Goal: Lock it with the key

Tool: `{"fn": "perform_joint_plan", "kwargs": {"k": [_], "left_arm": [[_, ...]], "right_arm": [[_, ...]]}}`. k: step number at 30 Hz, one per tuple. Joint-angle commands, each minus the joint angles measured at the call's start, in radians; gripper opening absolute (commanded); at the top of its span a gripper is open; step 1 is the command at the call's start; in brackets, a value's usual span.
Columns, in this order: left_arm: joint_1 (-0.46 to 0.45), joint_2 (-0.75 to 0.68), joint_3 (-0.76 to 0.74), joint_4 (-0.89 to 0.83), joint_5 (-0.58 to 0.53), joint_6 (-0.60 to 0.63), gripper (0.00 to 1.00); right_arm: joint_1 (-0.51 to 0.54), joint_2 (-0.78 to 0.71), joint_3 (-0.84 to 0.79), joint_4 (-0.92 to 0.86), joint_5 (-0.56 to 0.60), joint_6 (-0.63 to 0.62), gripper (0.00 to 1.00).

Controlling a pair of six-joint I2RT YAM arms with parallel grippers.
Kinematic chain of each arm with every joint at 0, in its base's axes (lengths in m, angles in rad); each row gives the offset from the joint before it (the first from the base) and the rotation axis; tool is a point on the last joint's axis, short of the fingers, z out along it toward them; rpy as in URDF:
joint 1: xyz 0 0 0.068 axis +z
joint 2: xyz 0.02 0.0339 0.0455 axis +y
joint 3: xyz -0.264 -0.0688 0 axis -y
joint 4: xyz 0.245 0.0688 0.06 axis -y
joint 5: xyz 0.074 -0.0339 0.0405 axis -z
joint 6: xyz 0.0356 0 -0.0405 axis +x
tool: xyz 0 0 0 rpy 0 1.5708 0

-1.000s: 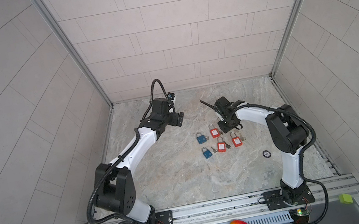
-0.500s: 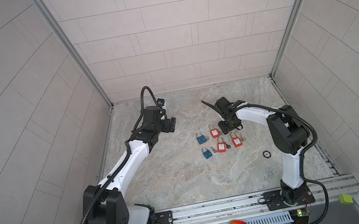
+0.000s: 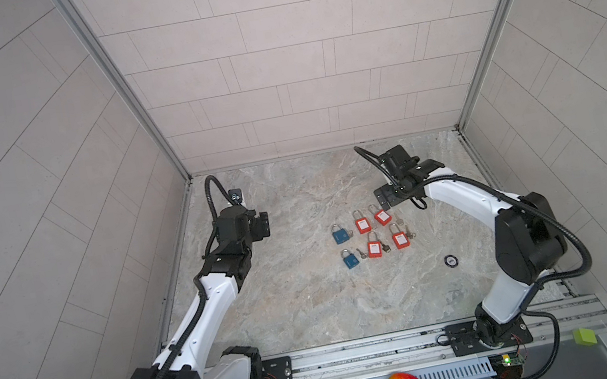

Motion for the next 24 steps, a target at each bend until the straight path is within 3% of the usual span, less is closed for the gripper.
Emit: {"fn": "perform_joint_plan", "kwargs": {"k": [1, 3, 7, 9, 12, 16, 20, 21, 24], "left_arm": [[0.043, 0.000, -0.090, 0.123, -0.120, -0.037, 1.00], [0.063, 0.015, -0.149, 0.199, -0.119, -0.050, 1.00], [0.071, 0.069, -0.272, 0.402, -0.128, -0.059, 1.00], [0.072, 0.104, -0.368, 0.610, -0.126, -0.060, 1.00], [0.076, 0.220, -0.466, 0.937, -0.089, -0.027, 1.00], [0.092, 0.302, -0.393, 0.894, 0.036, 0.040, 1.00], [0.150, 0.502, -0.430, 1.218, 0.183, 0.031, 1.00], [0.165, 0.494, -0.430, 1.218, 0.204, 0.022, 1.00], [0.200, 0.420, -0.343, 0.895, 0.323, 0.026, 1.00]], "right_arm": [[-0.057, -0.100, -0.134, 0.203, 0.116, -0.059, 0.99], [-0.086, -0.141, -0.255, 0.353, 0.169, -0.082, 0.99], [-0.130, -0.213, -0.515, 0.704, 0.166, -0.113, 1.00], [-0.140, -0.232, -0.619, 0.865, 0.117, -0.166, 1.00], [-0.160, -0.196, -0.648, 0.918, 0.145, -0.138, 1.00], [-0.199, -0.167, -0.780, 1.137, 0.101, -0.125, 0.99], [-0.251, -0.158, -0.805, 1.180, 0.030, -0.080, 1.00], [-0.259, -0.159, -0.812, 1.190, 0.023, -0.071, 1.00], [-0.260, -0.117, -0.886, 1.368, 0.022, -0.088, 1.00]]}}
